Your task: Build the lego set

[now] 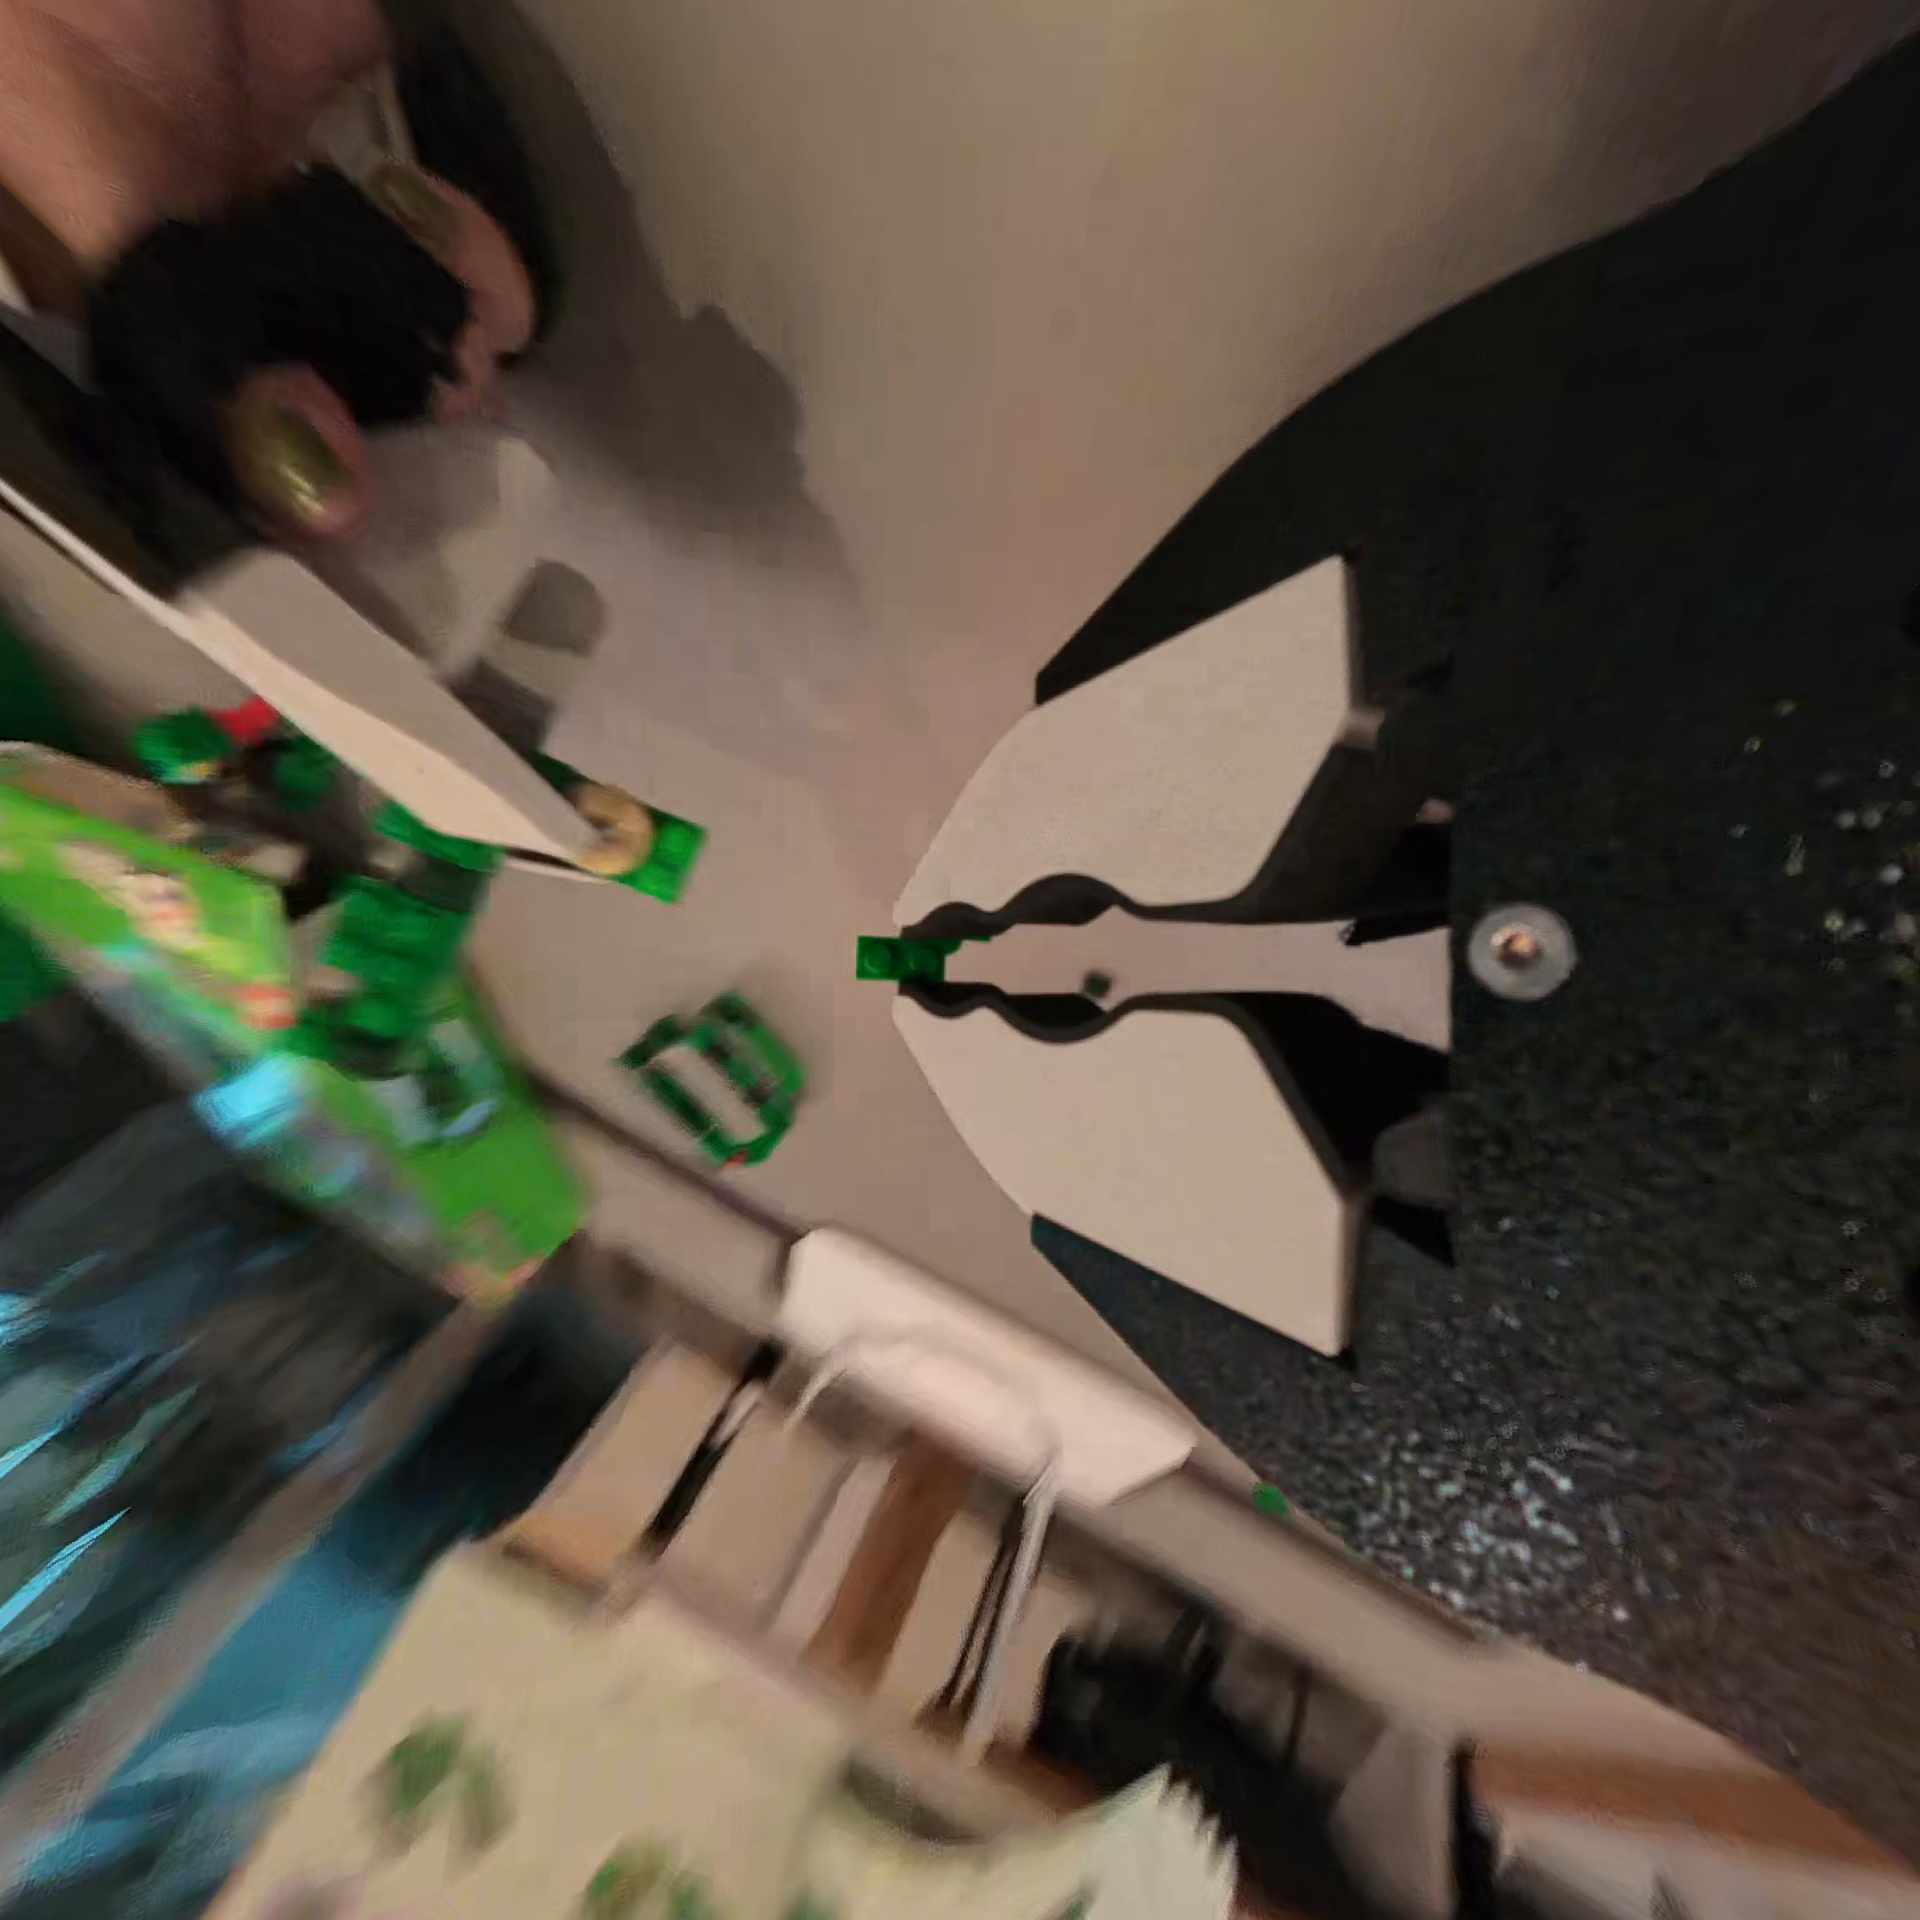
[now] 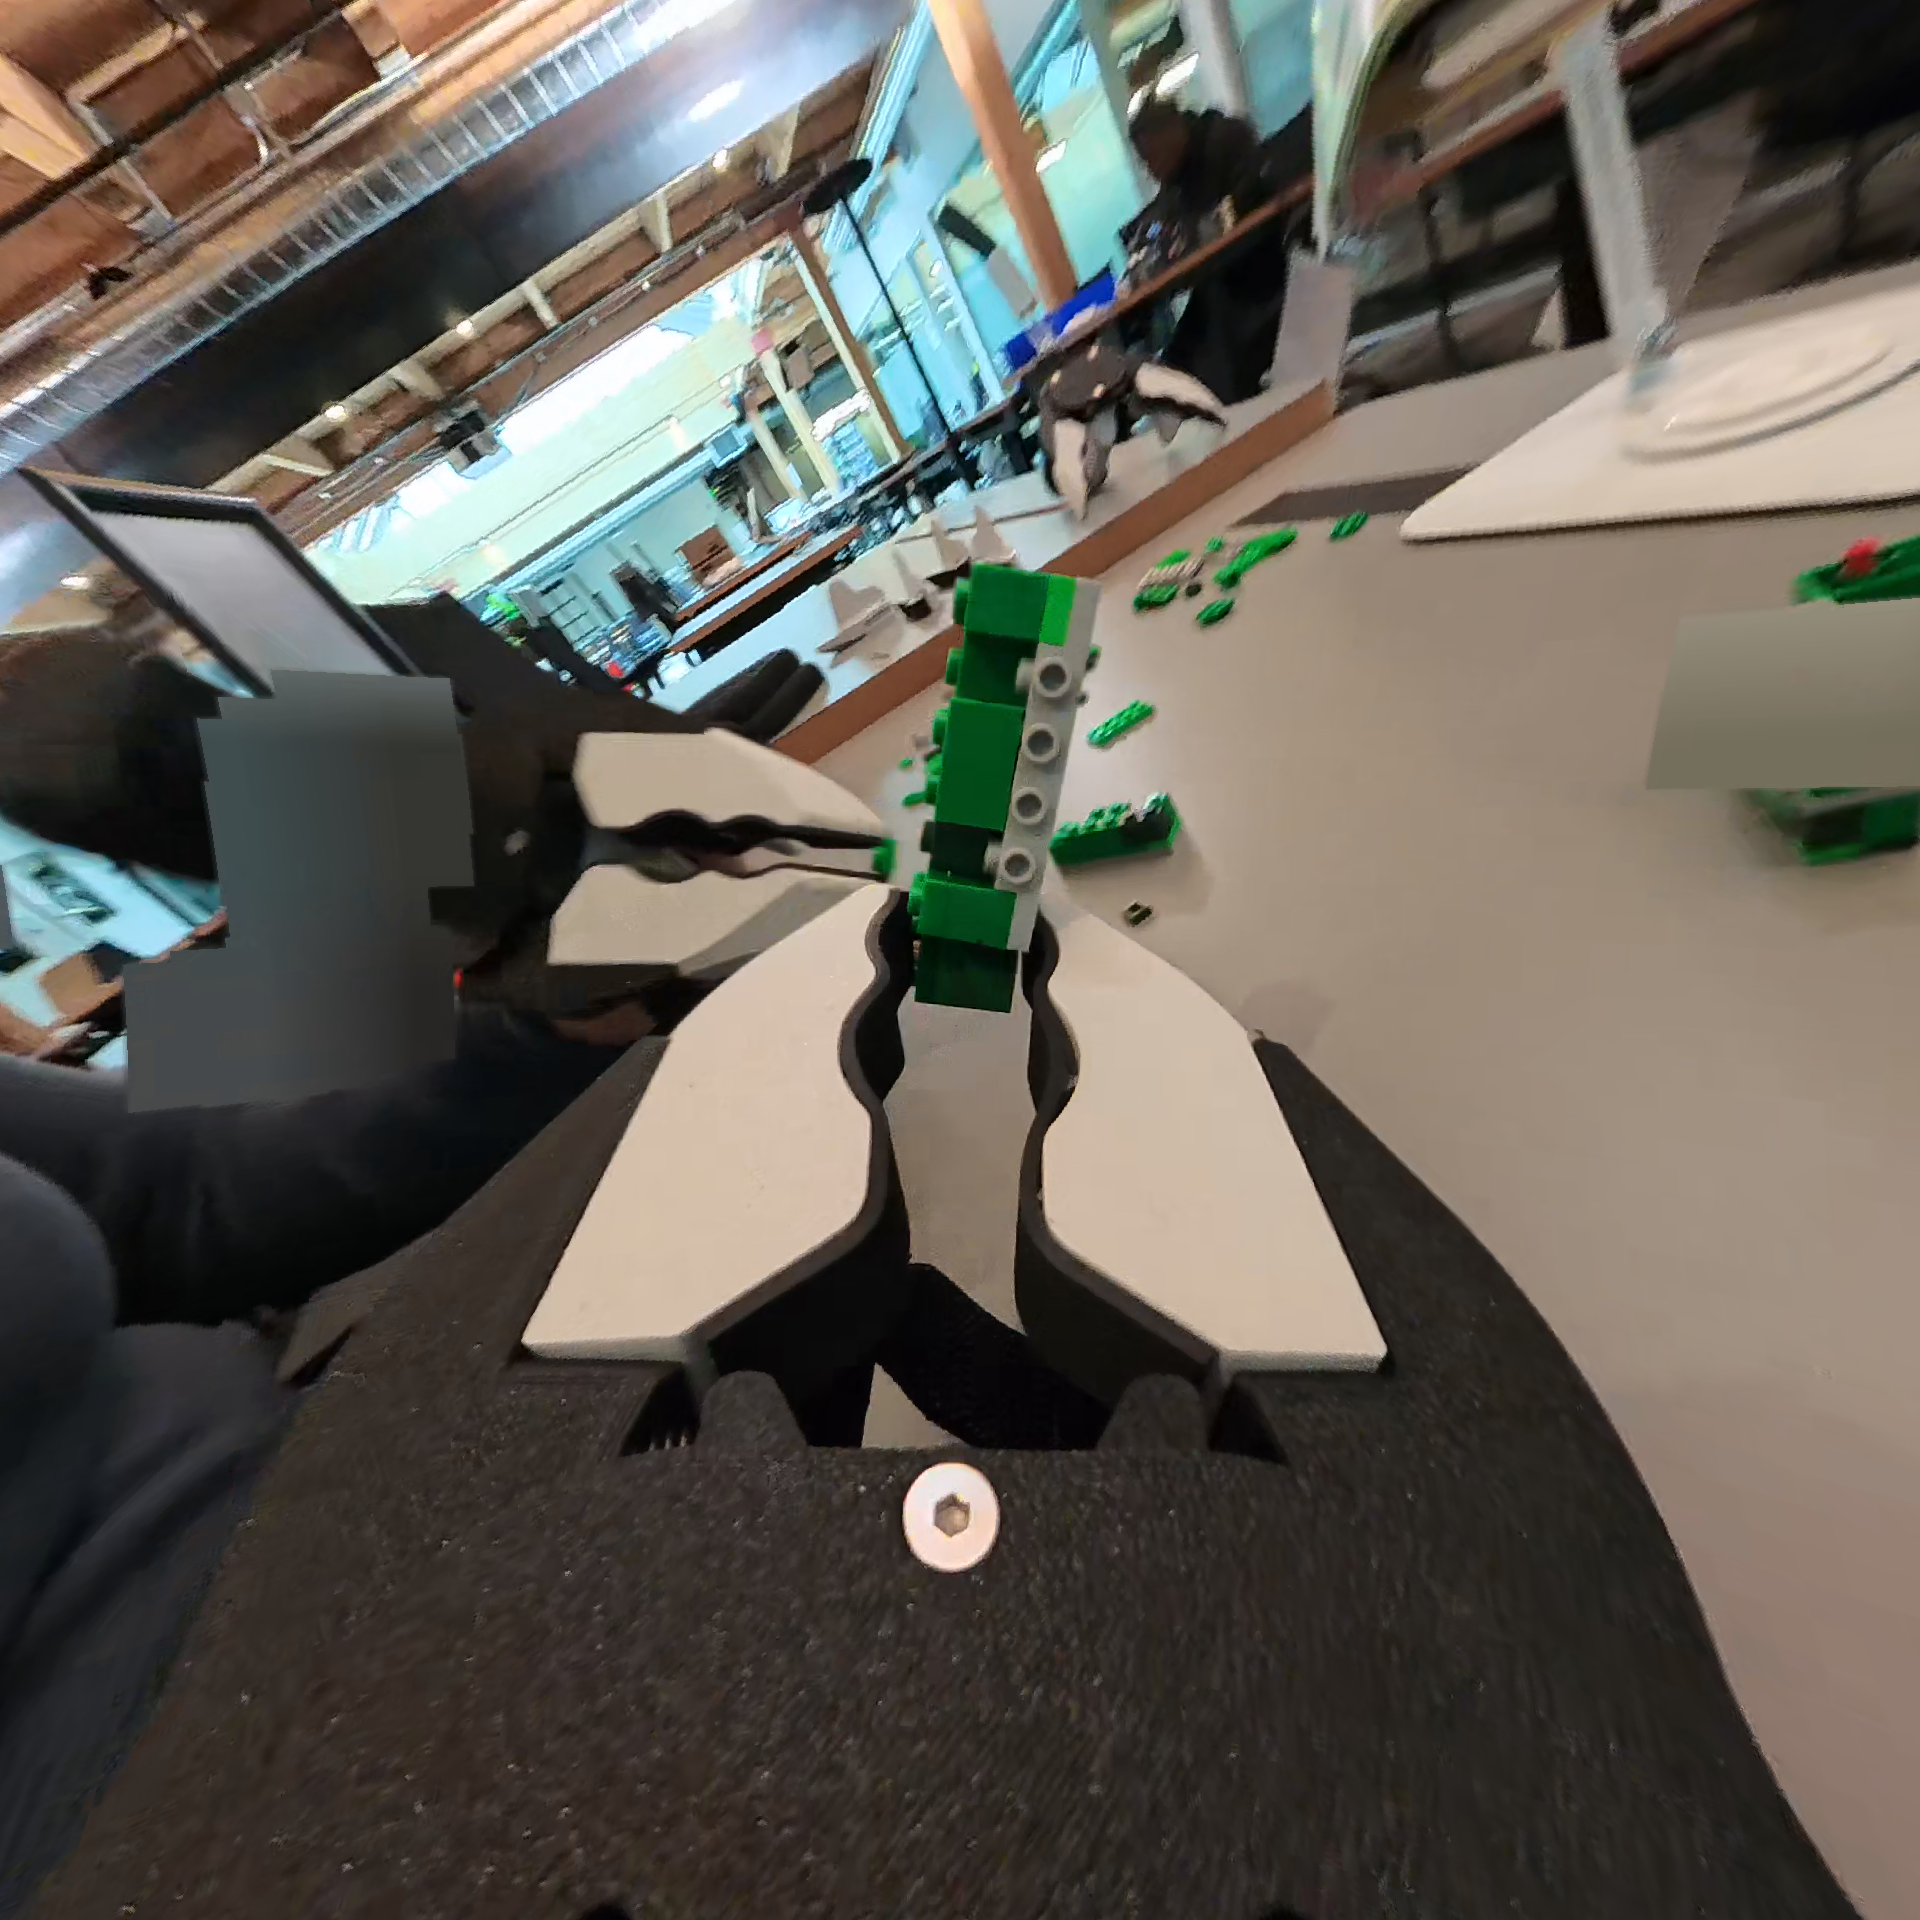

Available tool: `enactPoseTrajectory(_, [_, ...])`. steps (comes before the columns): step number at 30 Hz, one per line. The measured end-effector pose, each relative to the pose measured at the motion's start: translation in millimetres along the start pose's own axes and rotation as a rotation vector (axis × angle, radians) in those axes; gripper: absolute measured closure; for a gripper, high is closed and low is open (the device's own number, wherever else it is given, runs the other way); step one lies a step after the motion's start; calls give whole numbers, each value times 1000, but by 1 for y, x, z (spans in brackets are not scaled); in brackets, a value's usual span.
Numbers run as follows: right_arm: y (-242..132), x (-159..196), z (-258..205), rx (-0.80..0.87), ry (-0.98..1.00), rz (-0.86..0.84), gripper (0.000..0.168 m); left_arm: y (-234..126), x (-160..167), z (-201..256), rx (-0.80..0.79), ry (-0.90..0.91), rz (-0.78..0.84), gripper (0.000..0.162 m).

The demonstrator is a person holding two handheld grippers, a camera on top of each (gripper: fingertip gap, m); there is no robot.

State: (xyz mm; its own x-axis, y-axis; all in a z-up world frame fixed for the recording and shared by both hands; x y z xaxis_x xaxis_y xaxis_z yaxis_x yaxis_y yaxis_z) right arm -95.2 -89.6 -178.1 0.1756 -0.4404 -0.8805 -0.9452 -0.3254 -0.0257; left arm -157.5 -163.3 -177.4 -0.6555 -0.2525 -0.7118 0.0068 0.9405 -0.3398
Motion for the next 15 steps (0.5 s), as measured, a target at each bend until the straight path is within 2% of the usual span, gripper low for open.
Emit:
enactPoseTrajectory(4, [2,-4,-2,73,-113,65,149,10,-13,12,-83,251,121,155])
enactPoseTrajectory(8, [4,-4,-7,126,-245,78,149,18,-14,14,-102,297,180,155])
enactPoseTrajectory(15, [8,-1,-4,175,-282,46,150,28,-11,10,-138,413,217,156])
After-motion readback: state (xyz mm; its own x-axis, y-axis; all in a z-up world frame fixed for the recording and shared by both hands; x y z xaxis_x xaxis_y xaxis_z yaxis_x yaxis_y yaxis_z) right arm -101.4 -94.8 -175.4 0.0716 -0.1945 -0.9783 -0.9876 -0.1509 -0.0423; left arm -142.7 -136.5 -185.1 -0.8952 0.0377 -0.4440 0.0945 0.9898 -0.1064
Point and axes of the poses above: each gripper's, where its closed fingertips meet, y out along the fingers, x out of its underside, z = x × y across the jaws, the point moved 3 cm from there along -y, back along the fingers, and after that the axes turned 2 degrees about x, right-handed, at the moved point
